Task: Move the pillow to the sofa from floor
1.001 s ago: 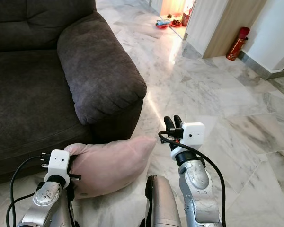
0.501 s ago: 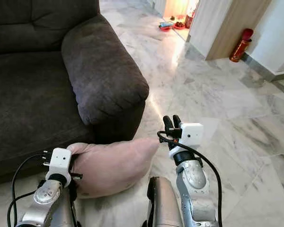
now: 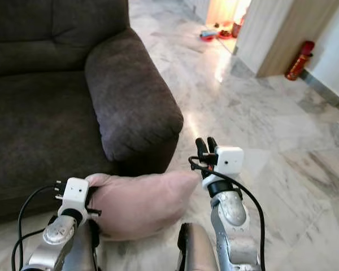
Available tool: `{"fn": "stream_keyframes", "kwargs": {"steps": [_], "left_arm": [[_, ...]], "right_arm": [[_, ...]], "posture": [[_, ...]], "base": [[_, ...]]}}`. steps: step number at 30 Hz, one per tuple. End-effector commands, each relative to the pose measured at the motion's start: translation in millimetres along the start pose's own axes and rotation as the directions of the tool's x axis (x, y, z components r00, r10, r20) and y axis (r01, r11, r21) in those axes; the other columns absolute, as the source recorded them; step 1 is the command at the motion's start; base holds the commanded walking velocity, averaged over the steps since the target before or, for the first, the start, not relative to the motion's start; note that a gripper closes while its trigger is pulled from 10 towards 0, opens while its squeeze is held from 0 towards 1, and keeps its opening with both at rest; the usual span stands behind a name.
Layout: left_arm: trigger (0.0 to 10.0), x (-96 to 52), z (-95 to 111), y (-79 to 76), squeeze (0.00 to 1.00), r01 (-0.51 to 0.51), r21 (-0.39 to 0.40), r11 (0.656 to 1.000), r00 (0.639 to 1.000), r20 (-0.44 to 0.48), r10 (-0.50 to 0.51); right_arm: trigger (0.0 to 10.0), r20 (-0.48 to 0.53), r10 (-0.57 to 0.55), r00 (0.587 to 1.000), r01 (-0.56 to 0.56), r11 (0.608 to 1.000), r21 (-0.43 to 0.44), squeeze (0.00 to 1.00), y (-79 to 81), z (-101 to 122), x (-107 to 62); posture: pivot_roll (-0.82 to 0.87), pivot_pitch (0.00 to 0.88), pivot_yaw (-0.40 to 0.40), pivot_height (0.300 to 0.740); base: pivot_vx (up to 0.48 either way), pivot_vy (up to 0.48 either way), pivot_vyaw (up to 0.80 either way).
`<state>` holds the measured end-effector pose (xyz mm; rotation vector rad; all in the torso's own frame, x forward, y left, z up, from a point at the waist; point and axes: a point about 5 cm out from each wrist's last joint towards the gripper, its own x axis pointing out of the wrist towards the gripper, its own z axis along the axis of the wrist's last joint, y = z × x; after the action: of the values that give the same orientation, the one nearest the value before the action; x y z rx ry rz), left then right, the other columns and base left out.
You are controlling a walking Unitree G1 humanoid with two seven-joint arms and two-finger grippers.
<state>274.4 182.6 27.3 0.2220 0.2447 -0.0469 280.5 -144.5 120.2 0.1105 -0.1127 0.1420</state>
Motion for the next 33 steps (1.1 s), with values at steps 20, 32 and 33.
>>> {"fn": "stream_keyframes", "kwargs": {"steps": [20,32,33], "left_arm": [[10.0,10.0,94.8,2.6,0.0,0.035,0.021,0.999,0.92,0.39,-0.04],[10.0,2.9,127.4,-2.0,0.0,0.12,0.01,0.993,0.883,0.456,-0.112],[10.0,1.5,134.7,-0.1,0.0,0.123,-0.008,0.992,0.874,0.474,-0.104]], "right_arm": [[10.0,0.002,-0.017,1.0,0.017,1.0,-0.005,0.0,-4.6,-1.0,1.6],[10.0,0.002,-0.02,1.0,0.02,1.0,-0.003,0.0,-5.5,-1.1,4.2],[10.0,0.003,-0.021,1.0,0.021,1.0,-0.004,0.0,-6.2,-1.0,4.9]], "posture": [[0.0,0.0,-0.066,0.74],[0.01,0.0,-0.062,0.74],[0.01,0.0,-0.062,0.74]], "base": [[0.0,0.0,0.0],[0.0,0.0,0.0],[0.0,0.0,0.0]]}}
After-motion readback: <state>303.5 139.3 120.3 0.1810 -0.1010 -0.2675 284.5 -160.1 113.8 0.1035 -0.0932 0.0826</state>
